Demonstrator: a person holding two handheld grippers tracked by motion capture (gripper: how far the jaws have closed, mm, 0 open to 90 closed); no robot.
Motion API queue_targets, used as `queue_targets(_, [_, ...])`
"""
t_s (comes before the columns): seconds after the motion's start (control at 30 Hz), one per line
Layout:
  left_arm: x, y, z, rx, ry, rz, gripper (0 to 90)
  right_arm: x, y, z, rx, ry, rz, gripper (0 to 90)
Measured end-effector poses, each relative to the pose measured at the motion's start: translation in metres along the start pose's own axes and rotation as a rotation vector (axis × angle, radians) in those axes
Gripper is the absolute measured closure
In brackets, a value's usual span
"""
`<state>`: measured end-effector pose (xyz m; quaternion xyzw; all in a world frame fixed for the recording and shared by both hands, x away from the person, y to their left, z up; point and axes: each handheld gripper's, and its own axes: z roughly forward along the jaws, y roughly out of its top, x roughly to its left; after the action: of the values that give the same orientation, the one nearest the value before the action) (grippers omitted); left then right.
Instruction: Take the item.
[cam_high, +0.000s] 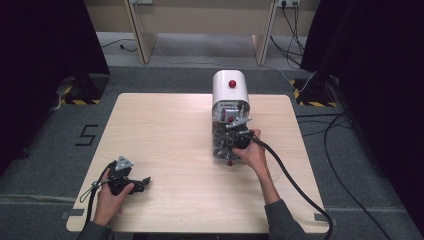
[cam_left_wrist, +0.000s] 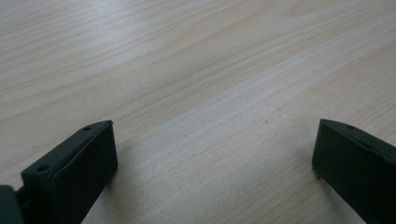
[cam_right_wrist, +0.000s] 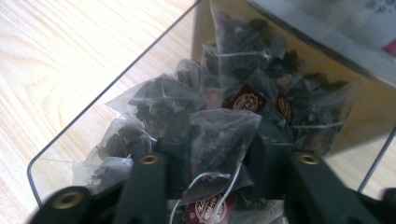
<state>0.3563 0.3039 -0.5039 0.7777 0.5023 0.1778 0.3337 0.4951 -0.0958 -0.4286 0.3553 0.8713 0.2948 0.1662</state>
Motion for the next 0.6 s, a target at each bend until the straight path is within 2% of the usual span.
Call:
queue_targets(0.07, [0.0,0.0,0.0,0.0,0.0,0.0,0.0,0.002,0.0,-0.001,-0.011,-0.003,-0.016,72.3])
queue_targets(0.2, [0.0,0.0,0.0,0.0,0.0,0.0,0.0,0.004,0.002,-0.005,-0.044,0.0,-0.045,77.8])
queue_targets(0.33, [0.0,0.0,0.0,0.0,0.0,0.0,0.0,0.004,0.004,-0.014,-0.099,0.006,-0.062,79.0])
queue_targets(0.47, [0.0,0.0,0.0,0.0,0.0,0.0,0.0,0.003,0.007,-0.024,-0.144,0.008,-0.029,79.1])
queue_targets(0.6, [0.0,0.0,0.0,0.0,0.0,0.0,0.0,0.001,0.009,-0.037,-0.193,0.017,-0.029,79.0])
